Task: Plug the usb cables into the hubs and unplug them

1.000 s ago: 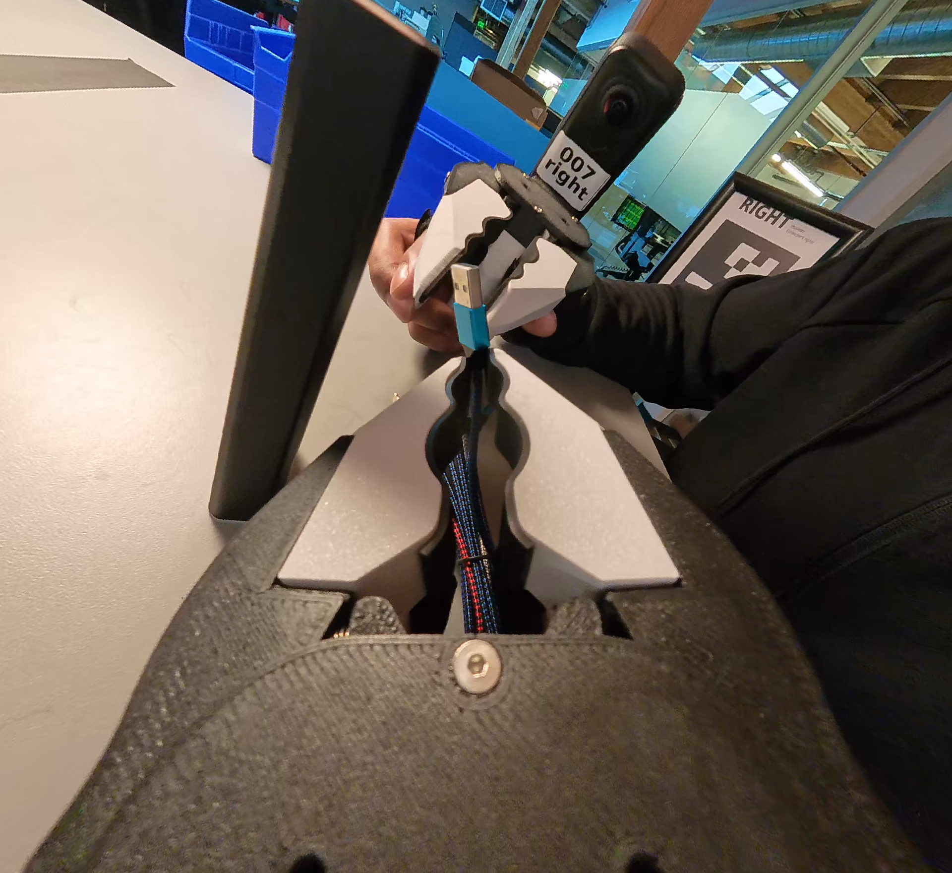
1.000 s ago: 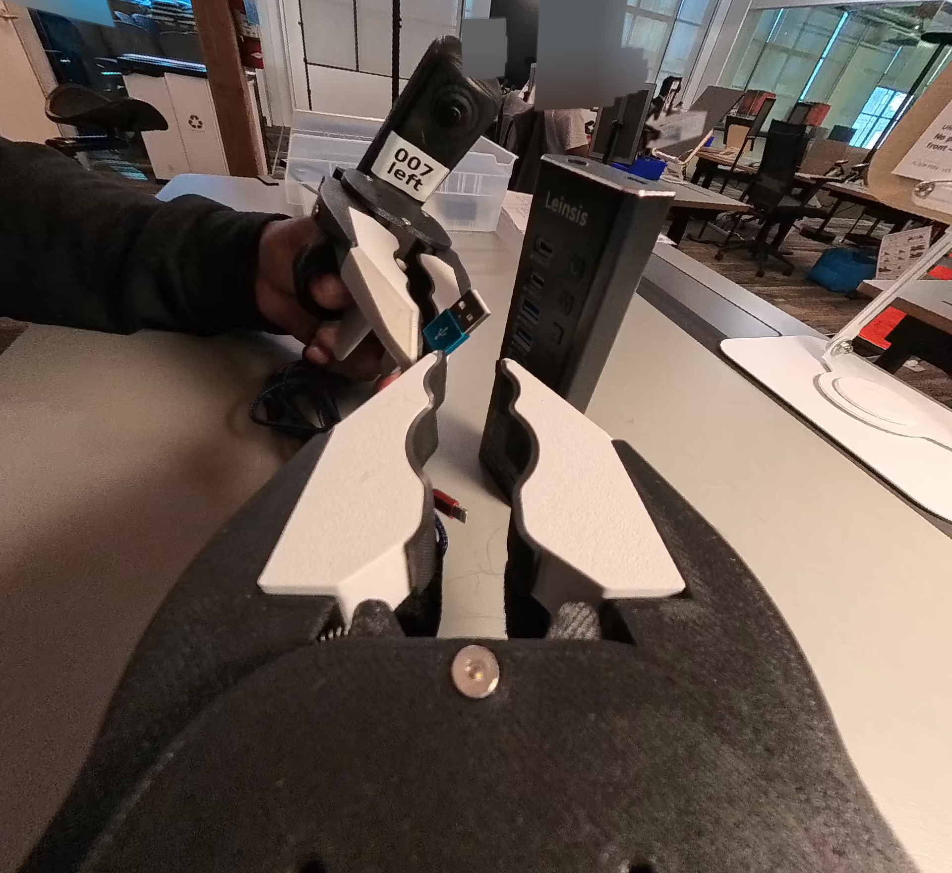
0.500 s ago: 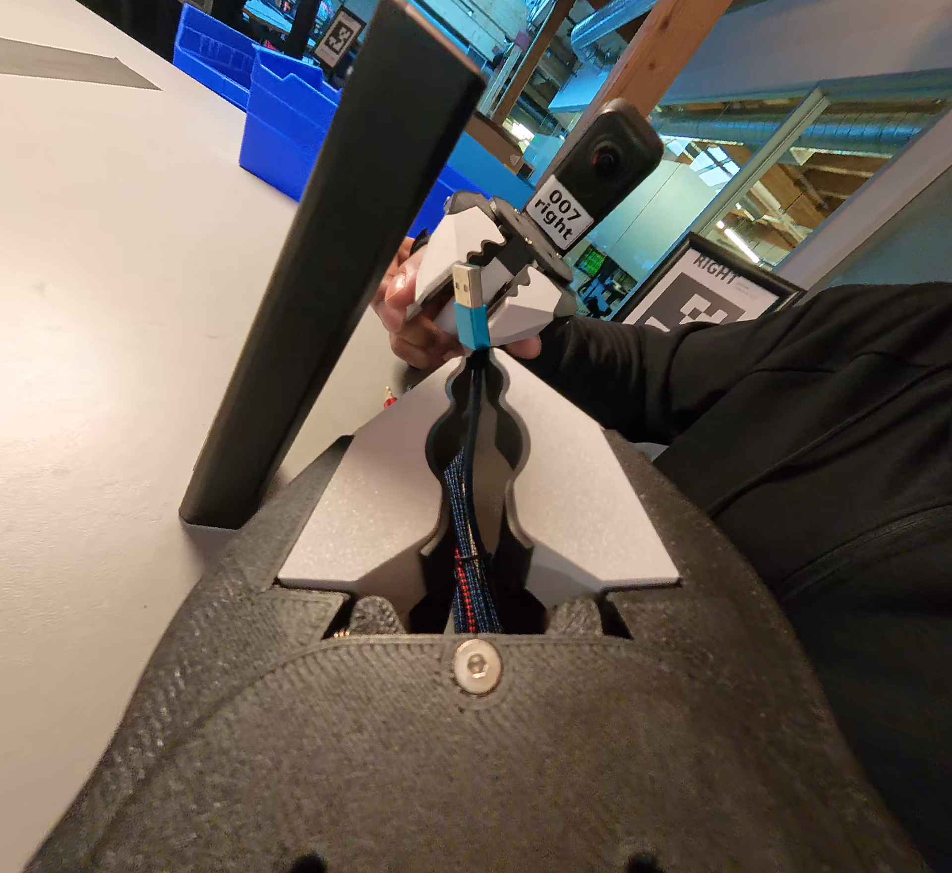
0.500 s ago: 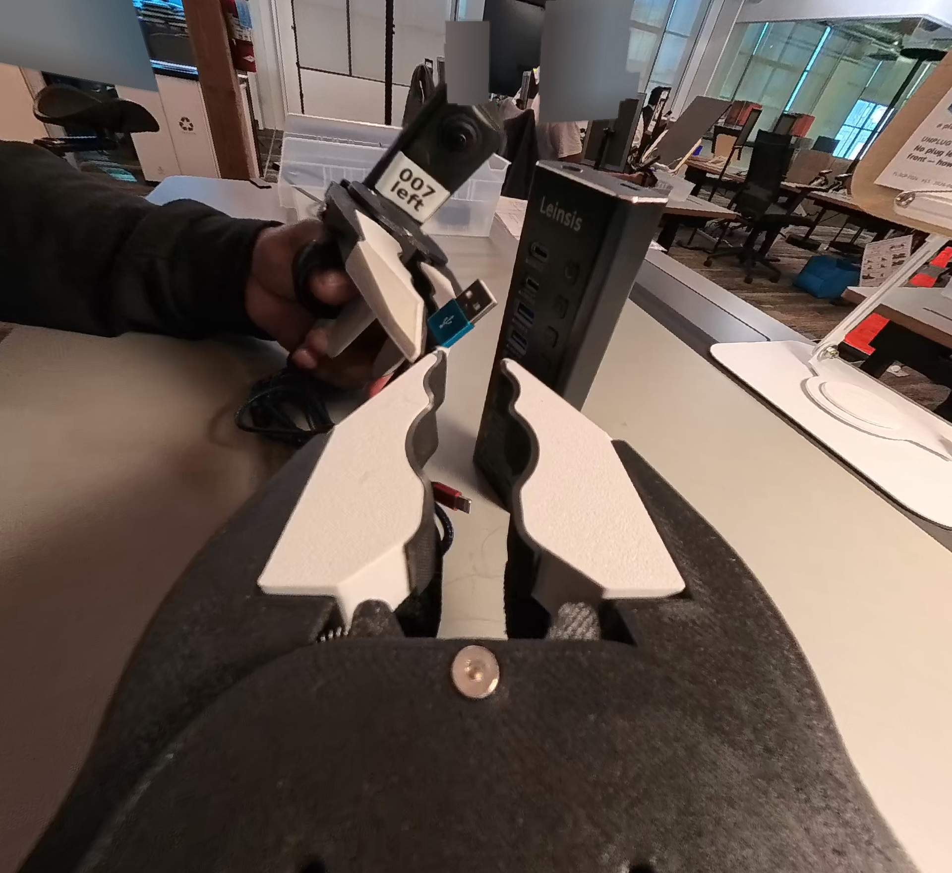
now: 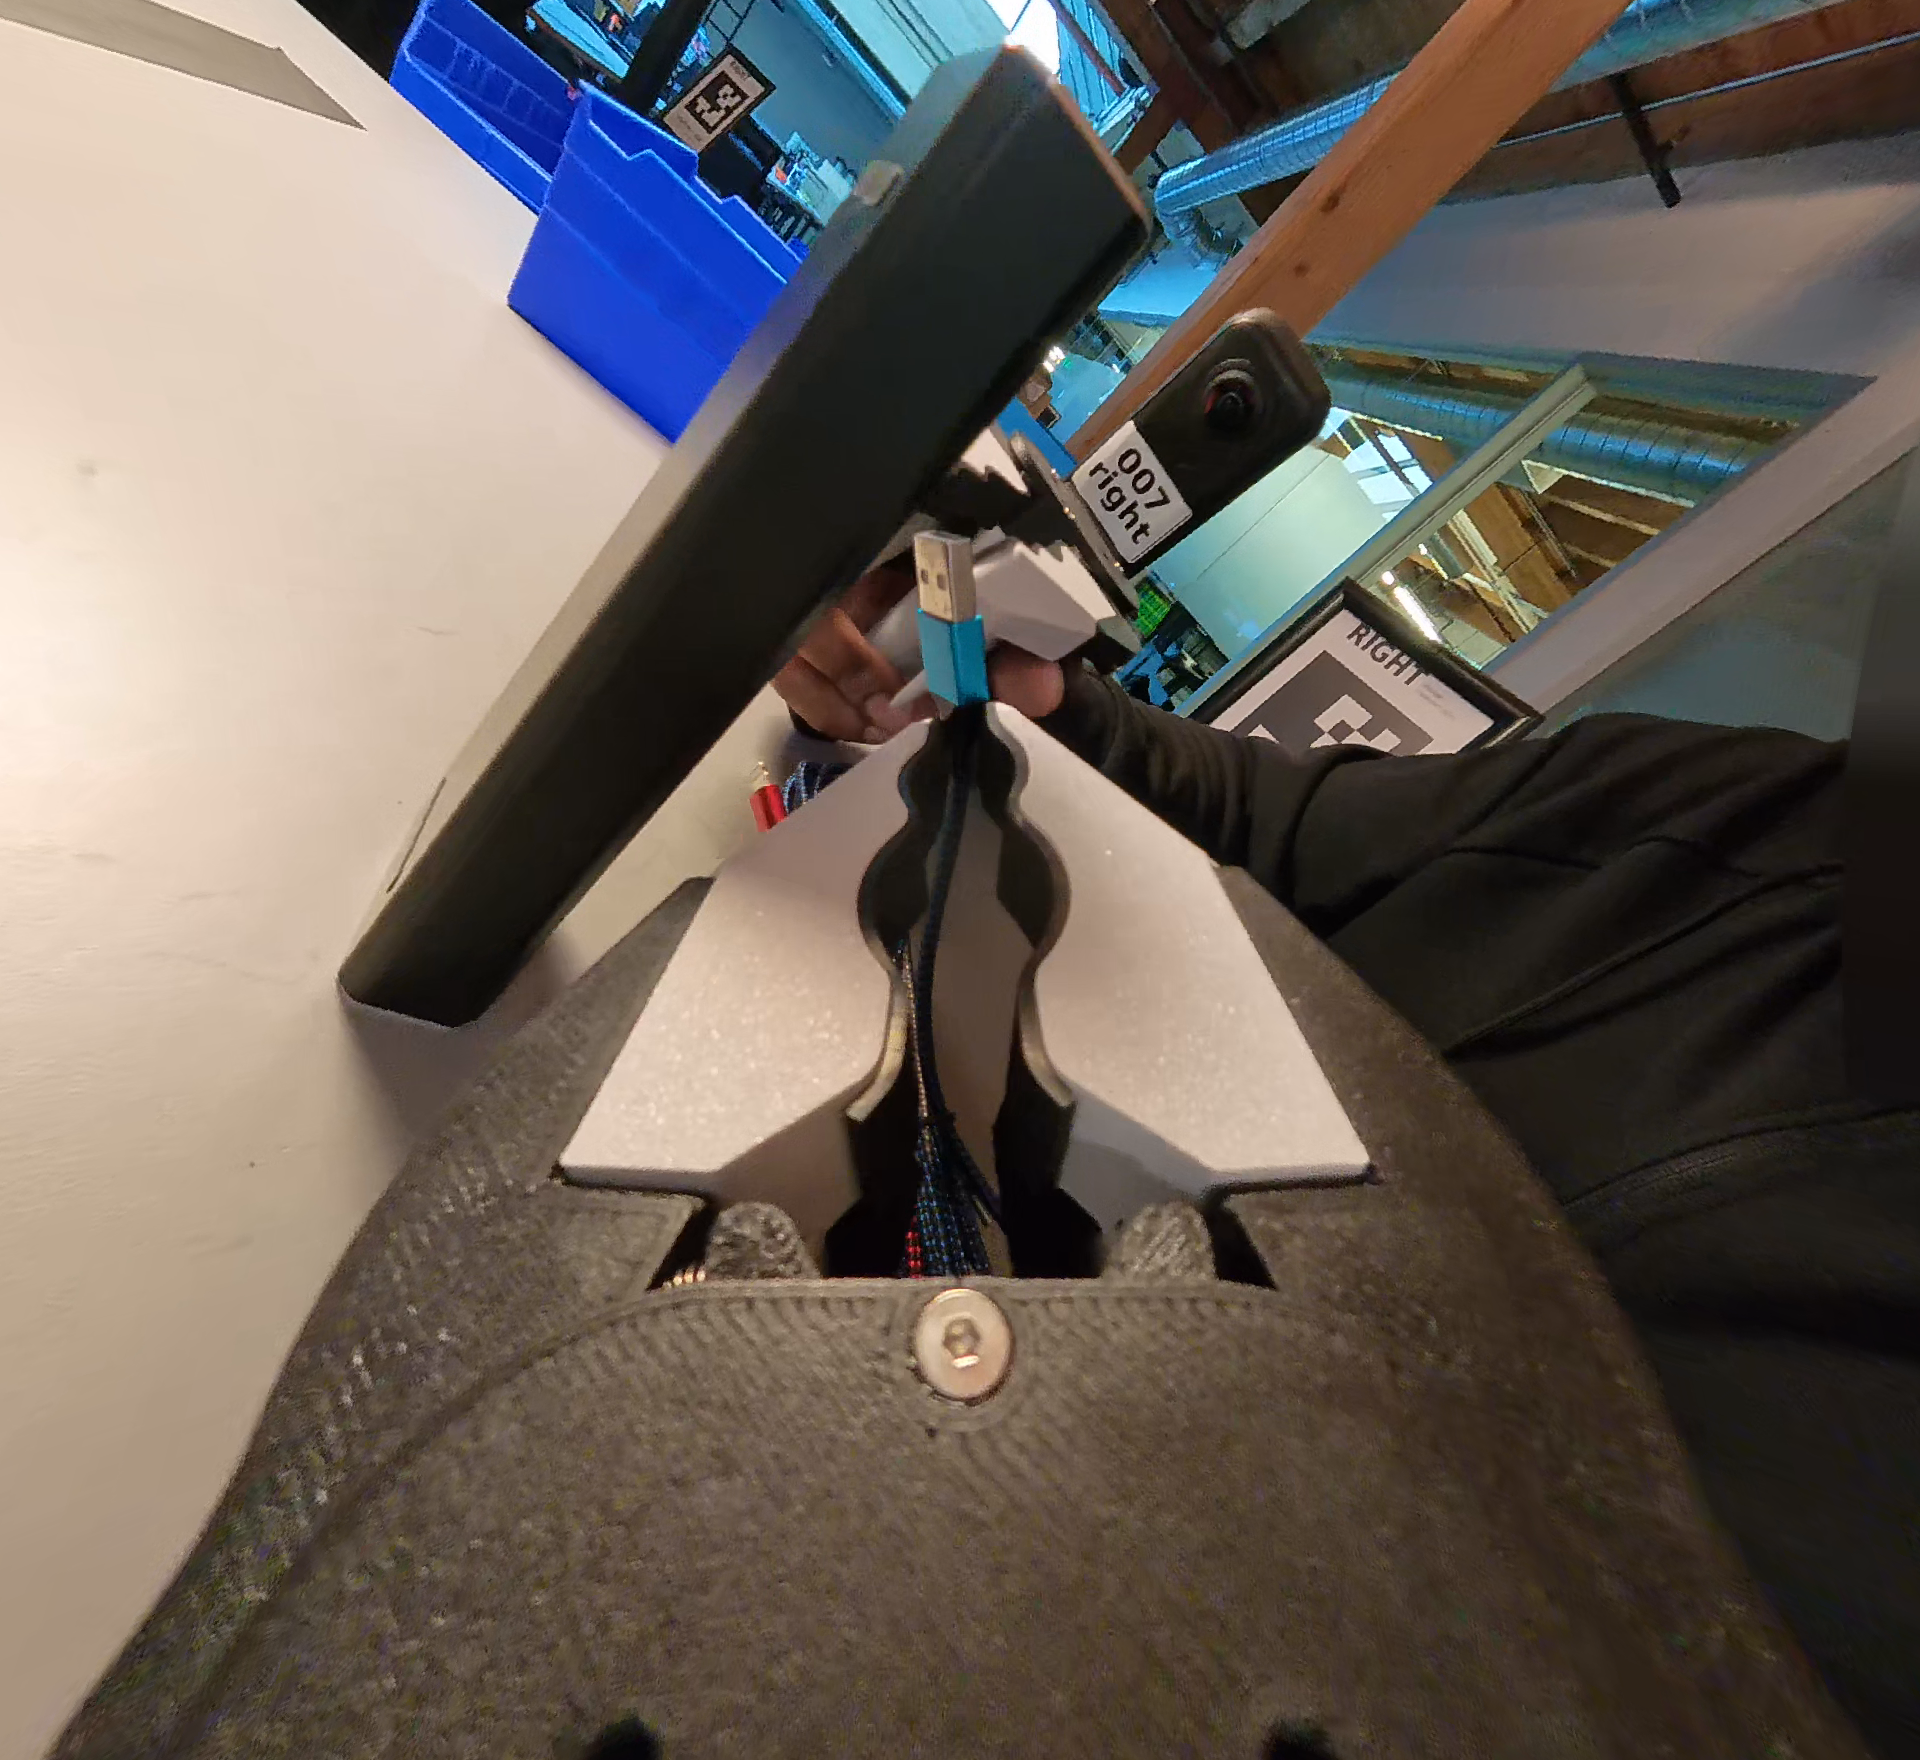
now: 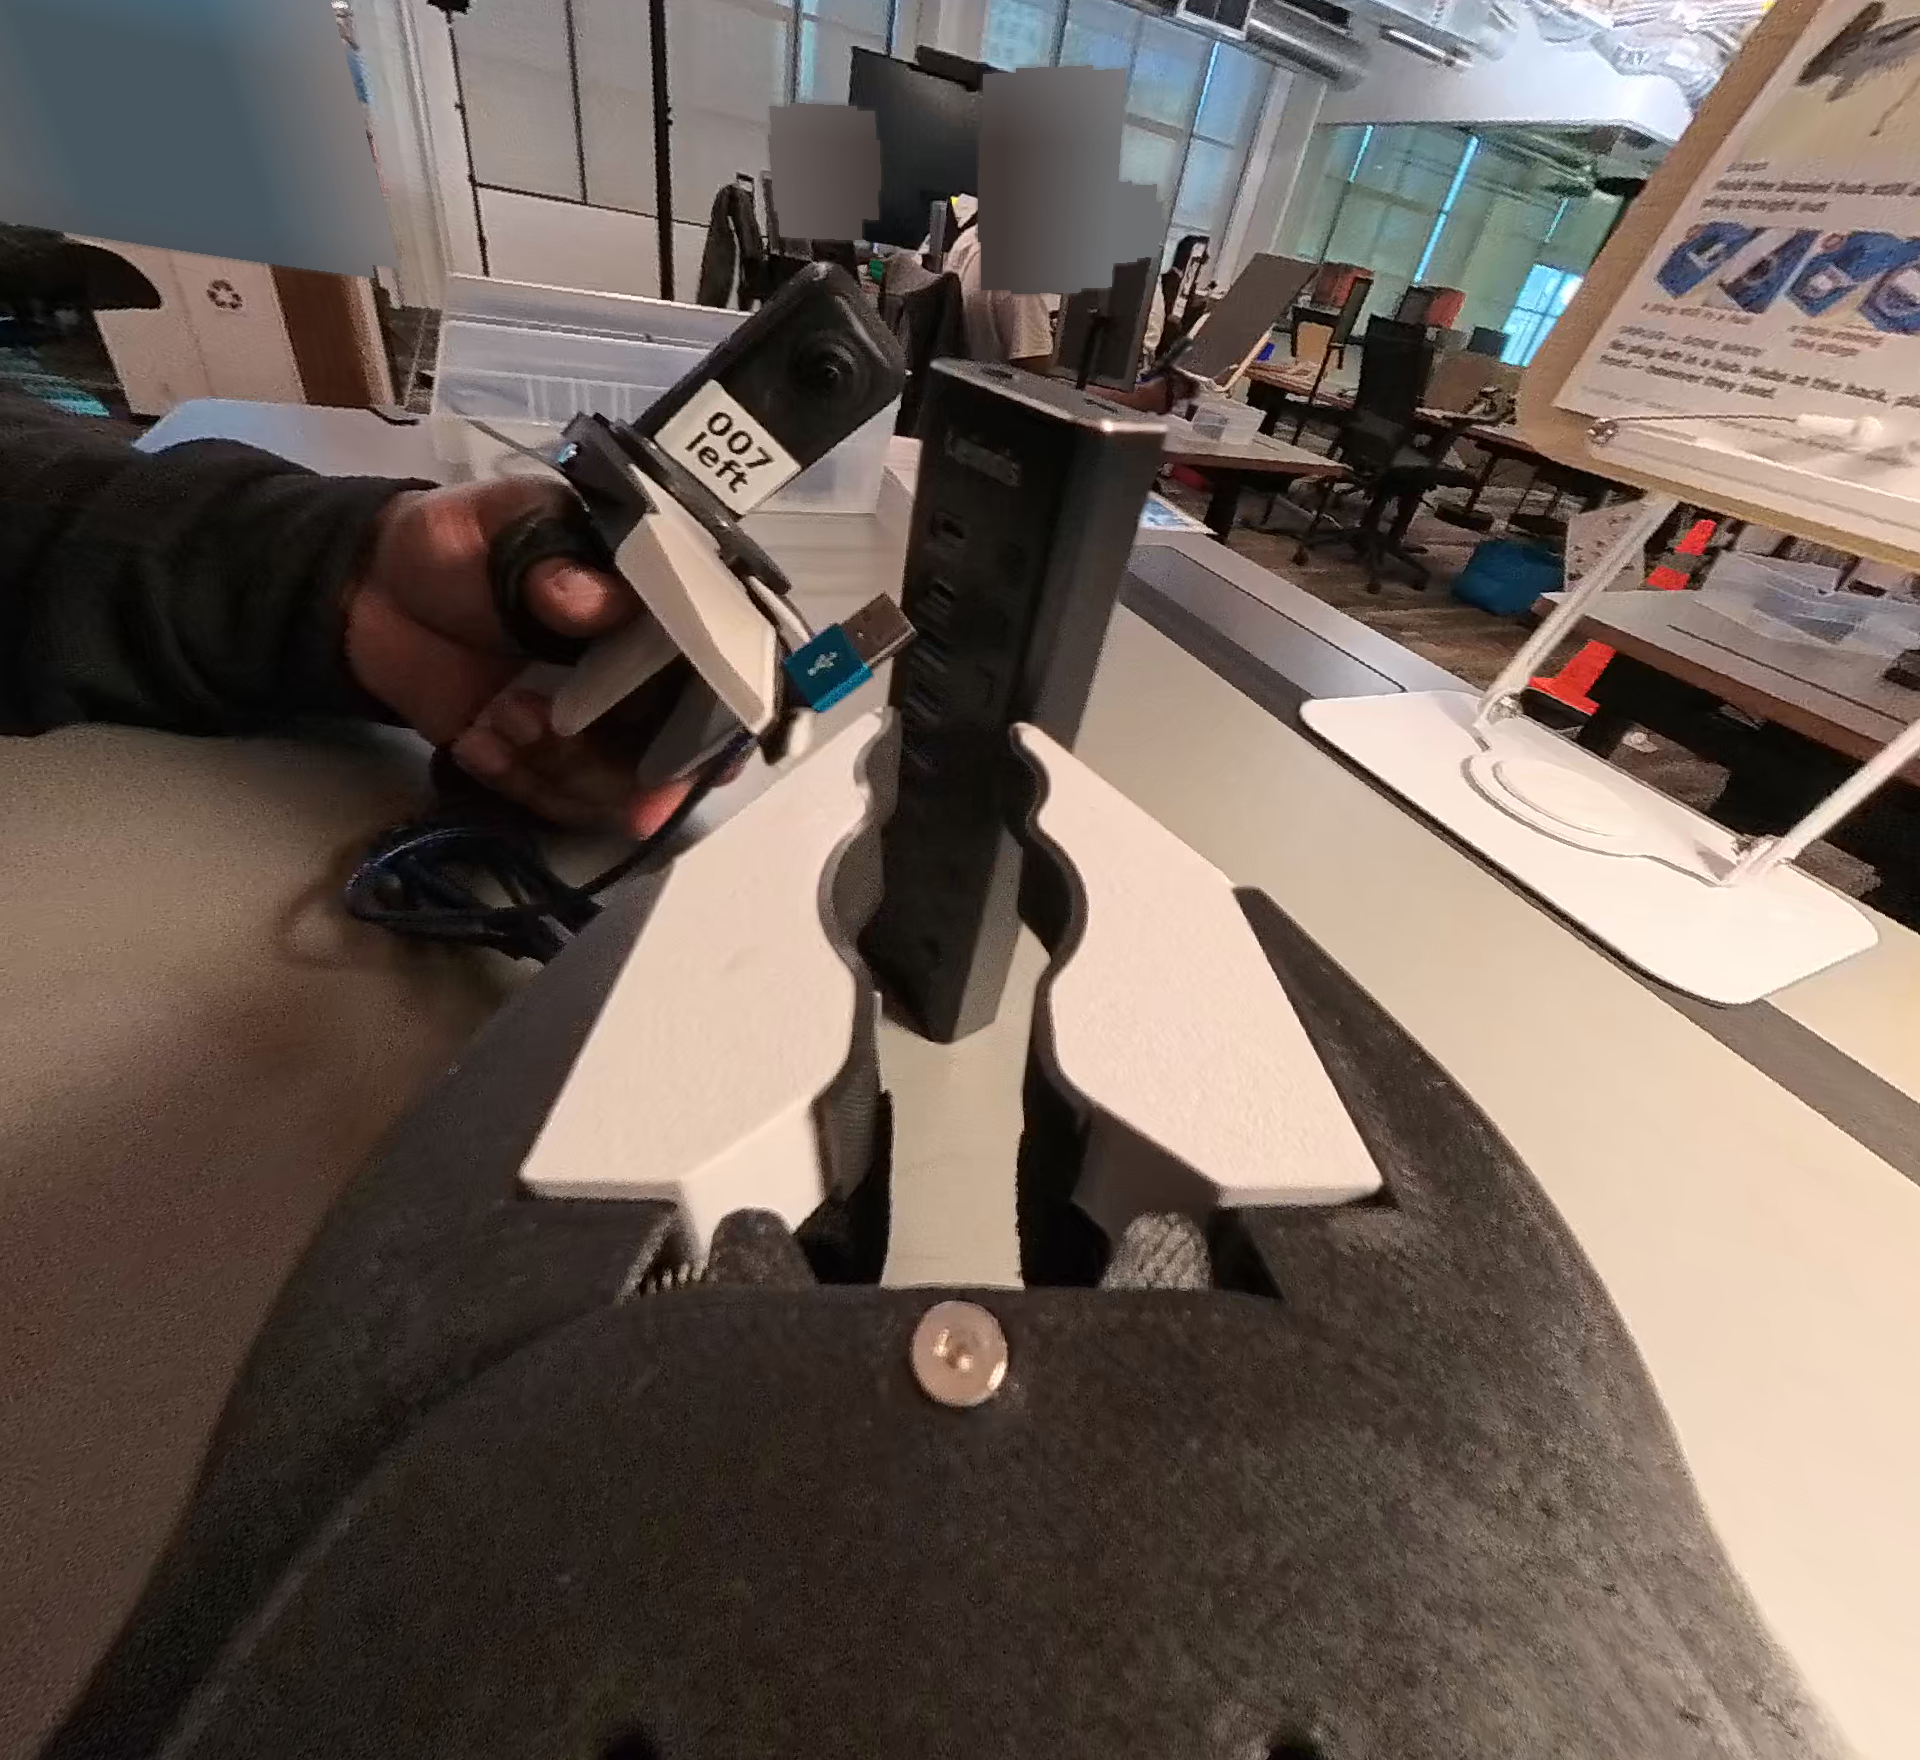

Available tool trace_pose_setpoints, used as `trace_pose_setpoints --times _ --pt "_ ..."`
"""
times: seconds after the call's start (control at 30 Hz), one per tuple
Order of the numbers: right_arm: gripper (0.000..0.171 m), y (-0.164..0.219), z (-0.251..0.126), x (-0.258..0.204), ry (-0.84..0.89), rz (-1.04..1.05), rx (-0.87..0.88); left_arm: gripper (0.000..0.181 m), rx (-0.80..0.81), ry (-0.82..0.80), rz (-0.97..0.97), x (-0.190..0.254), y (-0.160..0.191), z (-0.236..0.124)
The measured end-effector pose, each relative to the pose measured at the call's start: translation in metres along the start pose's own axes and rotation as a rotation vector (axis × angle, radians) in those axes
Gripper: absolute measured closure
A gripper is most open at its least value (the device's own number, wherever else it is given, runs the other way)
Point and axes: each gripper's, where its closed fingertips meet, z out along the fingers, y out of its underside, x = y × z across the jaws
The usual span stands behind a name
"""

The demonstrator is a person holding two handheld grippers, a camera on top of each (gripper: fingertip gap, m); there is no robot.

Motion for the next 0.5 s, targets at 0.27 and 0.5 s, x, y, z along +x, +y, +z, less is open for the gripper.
trace_pose_setpoints --times 0.27,0.5 --pt "0.153 -0.004 -0.002 0.0 -0.004 -0.008 0.027 0.174 -0.011 0.0 0.057 0.003 0.001 0.001" --pt "0.152 -0.004 -0.001 -0.008 -0.025 -0.041 0.027 0.174 -0.091 -0.085 0.309 0.007 0.009 0.007"
